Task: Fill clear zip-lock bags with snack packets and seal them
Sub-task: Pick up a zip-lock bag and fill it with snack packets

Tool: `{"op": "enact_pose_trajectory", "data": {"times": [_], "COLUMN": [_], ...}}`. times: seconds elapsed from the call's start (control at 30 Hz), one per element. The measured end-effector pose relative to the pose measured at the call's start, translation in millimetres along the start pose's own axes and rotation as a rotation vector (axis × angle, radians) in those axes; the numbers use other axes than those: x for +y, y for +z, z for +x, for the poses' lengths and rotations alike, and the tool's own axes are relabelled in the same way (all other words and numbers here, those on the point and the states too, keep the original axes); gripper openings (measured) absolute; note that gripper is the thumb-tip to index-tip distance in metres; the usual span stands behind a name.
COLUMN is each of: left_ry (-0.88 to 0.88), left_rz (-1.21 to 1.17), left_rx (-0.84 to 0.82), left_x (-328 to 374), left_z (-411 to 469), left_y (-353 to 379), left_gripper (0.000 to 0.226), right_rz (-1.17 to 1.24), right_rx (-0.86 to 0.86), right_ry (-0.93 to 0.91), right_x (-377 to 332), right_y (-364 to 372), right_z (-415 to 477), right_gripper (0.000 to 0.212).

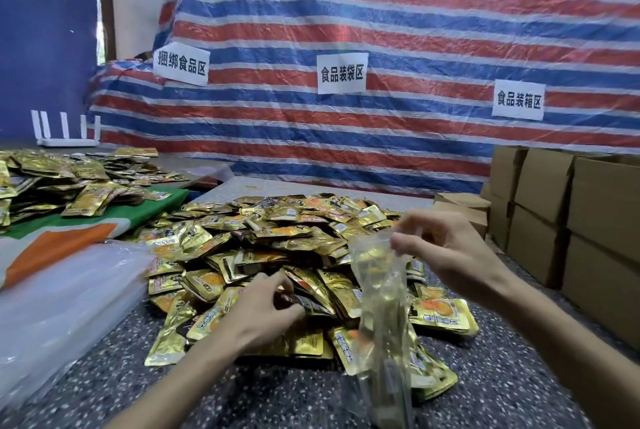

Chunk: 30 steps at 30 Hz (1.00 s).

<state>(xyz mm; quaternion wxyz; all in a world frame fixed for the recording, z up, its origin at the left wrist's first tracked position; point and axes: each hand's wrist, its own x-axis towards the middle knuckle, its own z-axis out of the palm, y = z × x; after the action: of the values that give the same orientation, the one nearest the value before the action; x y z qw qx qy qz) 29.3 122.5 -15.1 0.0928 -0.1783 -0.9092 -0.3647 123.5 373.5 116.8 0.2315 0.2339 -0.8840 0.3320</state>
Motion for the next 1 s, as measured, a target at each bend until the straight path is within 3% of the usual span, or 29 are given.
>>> {"op": "enact_pose_trajectory", "data": {"times": [0.2, 0.37, 0.53, 0.77, 0.93, 1.0], "left_ry": [0.034, 0.14, 0.229, 0.23, 0.245, 0.264], "left_rz": [-0.331, -0.649, -0.475, -0.396, -0.322, -0.213], "left_rx": [0.274, 0.43, 0.299, 0.201, 0.2, 0.121], "left_x": [24, 70, 112, 121, 135, 141], "left_z": [-7, -5, 1, 16, 23, 25], "left_y": [-53, -108, -115, -120, -126, -127], "left_gripper": [0.022, 0.048, 0.054, 0.033, 0.039, 0.037], "right_rz": [0.009, -0.022, -0.072, -0.038, -0.019, -0.039], "right_rx": [-0.033, -0.117, -0.109, 0.034, 0.064, 0.056], "right_ry": [-0.036, -0.09, -0.18, -0.15, -0.17, -0.166], "right_x": [-10, -18, -25, -28, -29, -29], "right_y": [2, 4, 6, -7, -6, -6], "right_z": [6, 10, 13, 10, 10, 11], "right_gripper": [0.017, 0.014, 0.007, 0.018, 0.021, 0.015]}}
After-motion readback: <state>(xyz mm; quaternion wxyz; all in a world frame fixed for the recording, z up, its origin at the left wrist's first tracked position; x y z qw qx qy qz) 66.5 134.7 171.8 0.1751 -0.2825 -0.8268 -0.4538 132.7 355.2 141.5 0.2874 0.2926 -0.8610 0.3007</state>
